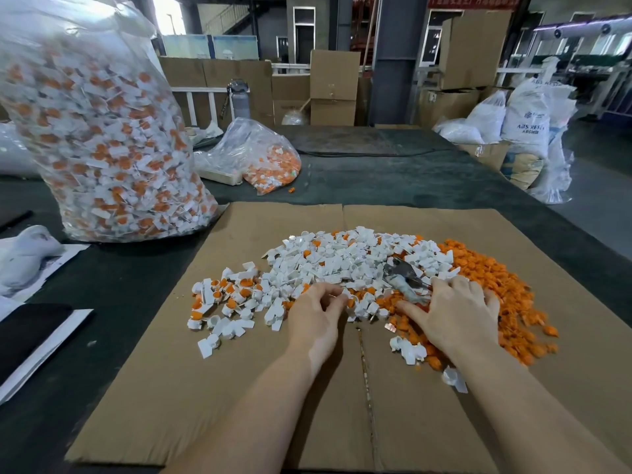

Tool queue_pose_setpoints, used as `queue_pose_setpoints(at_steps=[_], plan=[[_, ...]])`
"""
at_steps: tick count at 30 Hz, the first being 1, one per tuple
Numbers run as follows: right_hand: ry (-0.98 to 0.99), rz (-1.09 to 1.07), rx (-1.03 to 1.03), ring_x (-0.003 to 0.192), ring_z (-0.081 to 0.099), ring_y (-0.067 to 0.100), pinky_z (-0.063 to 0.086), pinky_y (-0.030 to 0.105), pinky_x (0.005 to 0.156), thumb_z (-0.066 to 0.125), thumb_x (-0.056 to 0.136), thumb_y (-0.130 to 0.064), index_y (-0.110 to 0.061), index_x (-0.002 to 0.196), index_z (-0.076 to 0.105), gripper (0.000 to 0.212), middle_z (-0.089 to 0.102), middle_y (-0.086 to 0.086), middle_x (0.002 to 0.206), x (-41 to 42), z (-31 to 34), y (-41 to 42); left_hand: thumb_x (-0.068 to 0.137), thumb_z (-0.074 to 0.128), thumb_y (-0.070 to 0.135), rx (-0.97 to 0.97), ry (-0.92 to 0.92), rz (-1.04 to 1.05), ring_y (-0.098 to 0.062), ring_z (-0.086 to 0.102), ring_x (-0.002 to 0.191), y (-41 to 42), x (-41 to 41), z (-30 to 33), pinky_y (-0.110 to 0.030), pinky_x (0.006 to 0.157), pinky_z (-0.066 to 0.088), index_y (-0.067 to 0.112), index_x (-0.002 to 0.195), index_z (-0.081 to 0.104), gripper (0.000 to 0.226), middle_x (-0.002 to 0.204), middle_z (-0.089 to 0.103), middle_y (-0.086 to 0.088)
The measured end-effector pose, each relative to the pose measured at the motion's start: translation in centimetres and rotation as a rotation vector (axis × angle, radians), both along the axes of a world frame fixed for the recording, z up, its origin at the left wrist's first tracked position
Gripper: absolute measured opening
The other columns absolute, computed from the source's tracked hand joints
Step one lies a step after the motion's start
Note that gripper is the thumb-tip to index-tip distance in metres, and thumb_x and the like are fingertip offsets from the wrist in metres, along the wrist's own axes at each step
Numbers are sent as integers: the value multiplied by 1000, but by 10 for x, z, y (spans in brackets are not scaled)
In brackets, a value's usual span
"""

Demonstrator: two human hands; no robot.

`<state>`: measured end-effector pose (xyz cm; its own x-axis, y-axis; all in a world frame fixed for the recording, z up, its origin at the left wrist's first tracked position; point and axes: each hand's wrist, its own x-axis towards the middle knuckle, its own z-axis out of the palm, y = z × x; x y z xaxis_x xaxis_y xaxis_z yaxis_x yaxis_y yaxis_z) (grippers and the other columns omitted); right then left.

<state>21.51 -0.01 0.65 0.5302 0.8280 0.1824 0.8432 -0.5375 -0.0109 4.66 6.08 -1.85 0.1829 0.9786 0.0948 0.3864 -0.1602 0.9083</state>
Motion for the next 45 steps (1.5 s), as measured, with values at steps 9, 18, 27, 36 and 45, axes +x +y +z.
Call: queue_pose_setpoints(at_steps=[9, 18, 27, 36, 45], plan=[[55, 547, 576, 79, 63, 24, 44, 39, 69, 78, 72, -7, -16, 88, 71, 20, 66, 0, 82, -58, -21, -3, 90, 61, 19, 1, -79, -58, -9, 62, 88, -1, -1, 1, -22, 84, 46, 20, 92, 71, 10, 82, 66, 12], [131, 565, 677, 70, 58, 22, 29, 31, 68, 63, 78, -13, -14, 73, 67, 6, 62, -3, 71, -60, -27, -1, 75, 74, 8, 19, -80, -218, 3, 53, 64, -8, -5, -4, -11, 68, 43, 36, 98, 66, 37, 71, 62, 15], [149, 503, 734, 78, 62, 25, 42, 38, 71, 79, 69, -2, -11, 83, 71, 18, 66, 1, 80, -58, -28, -8, 78, 75, 9, 63, -23, -177, 4, 52, 67, -8, -5, -5, -7, 69, 41, 37, 97, 61, 36, 85, 64, 15], [129, 544, 664, 76, 58, 20, 28, 30, 71, 63, 78, -19, -16, 74, 67, 6, 61, -4, 75, -60, -29, -5, 79, 73, 9, 113, 34, -181, 13, 50, 68, -11, -3, -4, -2, 64, 37, 28, 106, 67, 33, 80, 58, 21], [161, 526, 707, 73, 58, 23, 42, 39, 67, 77, 74, -10, -11, 77, 67, 10, 61, 0, 76, -58, -30, -6, 89, 63, 26, 248, 119, 125, 4, 54, 85, 0, -26, 6, -13, 76, 42, 29, 106, 63, 17, 92, 60, 16]])
